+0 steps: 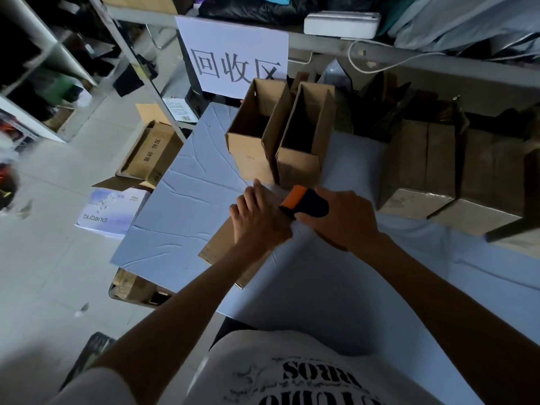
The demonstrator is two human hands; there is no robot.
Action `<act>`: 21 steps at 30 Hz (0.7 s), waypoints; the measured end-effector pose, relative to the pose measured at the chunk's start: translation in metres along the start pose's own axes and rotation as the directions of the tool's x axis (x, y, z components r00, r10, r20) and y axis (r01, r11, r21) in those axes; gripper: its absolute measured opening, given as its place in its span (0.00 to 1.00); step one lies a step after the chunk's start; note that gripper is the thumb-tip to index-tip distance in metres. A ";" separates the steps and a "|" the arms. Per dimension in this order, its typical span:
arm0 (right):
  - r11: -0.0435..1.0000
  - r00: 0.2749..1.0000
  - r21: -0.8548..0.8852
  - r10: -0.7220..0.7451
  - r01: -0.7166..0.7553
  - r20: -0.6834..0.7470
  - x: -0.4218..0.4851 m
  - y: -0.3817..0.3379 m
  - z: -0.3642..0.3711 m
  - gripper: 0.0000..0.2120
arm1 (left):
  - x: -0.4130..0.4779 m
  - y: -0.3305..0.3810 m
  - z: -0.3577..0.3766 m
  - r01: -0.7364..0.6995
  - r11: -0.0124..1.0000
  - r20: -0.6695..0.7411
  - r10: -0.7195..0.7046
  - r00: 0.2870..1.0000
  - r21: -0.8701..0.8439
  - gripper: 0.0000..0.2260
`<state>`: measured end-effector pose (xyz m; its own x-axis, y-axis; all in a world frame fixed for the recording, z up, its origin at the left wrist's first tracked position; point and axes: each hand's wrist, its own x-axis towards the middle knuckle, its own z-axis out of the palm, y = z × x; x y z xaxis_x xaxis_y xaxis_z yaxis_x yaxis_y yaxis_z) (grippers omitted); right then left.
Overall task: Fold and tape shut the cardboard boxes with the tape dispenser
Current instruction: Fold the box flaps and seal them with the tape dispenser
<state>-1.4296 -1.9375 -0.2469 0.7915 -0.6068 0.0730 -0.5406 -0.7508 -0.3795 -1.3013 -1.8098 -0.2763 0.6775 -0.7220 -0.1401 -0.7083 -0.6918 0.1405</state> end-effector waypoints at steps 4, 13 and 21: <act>0.999 0.997 0.037 -0.036 0.034 0.062 -0.002 0.005 0.002 0.28 | 0.009 -0.013 0.002 -0.017 0.999 0.024 0.017 1.000 -0.029 0.56; 0.997 0.992 0.002 0.082 -0.083 0.095 -0.045 0.033 -0.010 0.30 | 0.015 -0.019 0.012 -0.006 0.998 0.017 0.007 1.000 -0.061 0.56; 0.975 0.948 -0.183 0.169 -0.122 0.270 -0.009 0.006 -0.001 0.31 | 0.009 -0.015 0.010 -0.007 0.999 -0.032 0.006 0.999 -0.044 0.56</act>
<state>-1.4407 -1.9372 -0.2486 0.7357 -0.6317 -0.2444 -0.6762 -0.7061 -0.2103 -1.2871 -1.8060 -0.2896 0.6796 -0.7257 -0.1075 -0.7036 -0.6862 0.1845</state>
